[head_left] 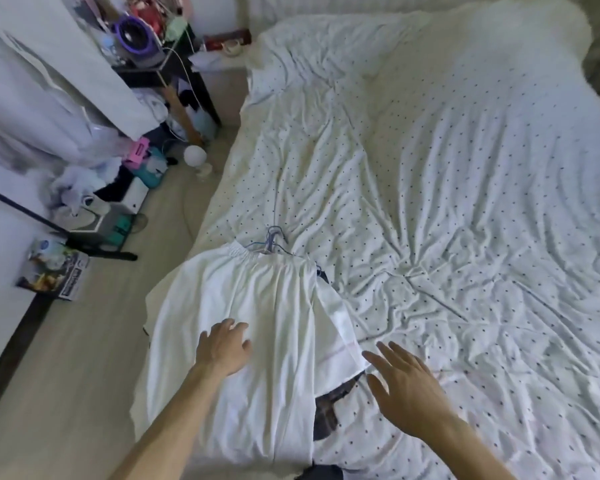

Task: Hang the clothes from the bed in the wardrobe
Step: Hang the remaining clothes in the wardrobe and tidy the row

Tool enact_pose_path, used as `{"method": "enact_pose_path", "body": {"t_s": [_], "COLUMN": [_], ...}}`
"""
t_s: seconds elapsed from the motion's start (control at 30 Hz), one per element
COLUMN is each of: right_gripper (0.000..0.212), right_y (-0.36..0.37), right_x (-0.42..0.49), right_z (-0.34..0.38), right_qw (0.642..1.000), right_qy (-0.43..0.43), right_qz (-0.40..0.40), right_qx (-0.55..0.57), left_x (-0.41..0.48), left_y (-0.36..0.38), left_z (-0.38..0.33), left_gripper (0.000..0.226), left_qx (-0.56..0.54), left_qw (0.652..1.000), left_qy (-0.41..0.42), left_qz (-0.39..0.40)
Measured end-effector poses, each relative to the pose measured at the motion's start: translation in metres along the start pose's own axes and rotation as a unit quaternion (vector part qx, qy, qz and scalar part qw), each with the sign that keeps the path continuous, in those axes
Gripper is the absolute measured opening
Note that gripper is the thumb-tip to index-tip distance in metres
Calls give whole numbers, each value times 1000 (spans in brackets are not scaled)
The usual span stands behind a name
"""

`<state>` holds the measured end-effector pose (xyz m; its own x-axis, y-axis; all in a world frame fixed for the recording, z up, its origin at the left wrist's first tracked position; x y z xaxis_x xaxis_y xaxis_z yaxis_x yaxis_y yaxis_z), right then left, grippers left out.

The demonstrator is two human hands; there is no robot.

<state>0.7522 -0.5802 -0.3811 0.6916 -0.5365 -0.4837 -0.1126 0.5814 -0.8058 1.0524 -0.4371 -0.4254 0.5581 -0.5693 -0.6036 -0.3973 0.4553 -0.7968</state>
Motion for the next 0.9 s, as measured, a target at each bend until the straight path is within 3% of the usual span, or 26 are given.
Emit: {"method": "enact_pose_path", "body": {"t_s": [0.3, 0.43, 0.57, 0.67, 0.8, 0.9], "right_gripper": [55, 63, 70, 62, 32, 22], "right_y": [25, 30, 45, 53, 49, 39], "right_x": [228, 308, 360, 375, 372, 359], "right_z": [34, 26, 15, 11, 14, 21], "right_qw": [994, 988, 973, 969, 964, 960], "right_qy": [35, 84, 138, 160, 162, 144], "right_qz": [100, 104, 127, 114, 87, 54], "right_qx": [9, 69, 134, 153, 194, 235], "left_x": [197, 273, 327, 344, 342, 329], "left_y": [-53, -61, -44, -33, -45, -45], "left_z": [69, 86, 103, 114, 109, 113], "left_gripper": [55, 59, 58, 56, 39, 38], "left_qx": [-1, -9, -10, -7, 26, 52], "left_qw": [1000, 998, 999, 998, 998, 998], "left_qy": [-17, -31, -42, -57, -41, -29], "left_qz": [-26, -50, -12, 17, -33, -35]}}
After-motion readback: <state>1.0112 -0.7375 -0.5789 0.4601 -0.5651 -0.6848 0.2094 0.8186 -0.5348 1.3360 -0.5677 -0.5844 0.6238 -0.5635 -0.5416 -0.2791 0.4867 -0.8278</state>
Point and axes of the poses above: each hand's wrist, its own x-axis towards the middle knuckle, its own y-axis out of the palm, z = x × y, the point moved 9 cm from there along x, towards the middle knuckle, and after that the axes turned 1 degree about -y, right-handed, at the moved point
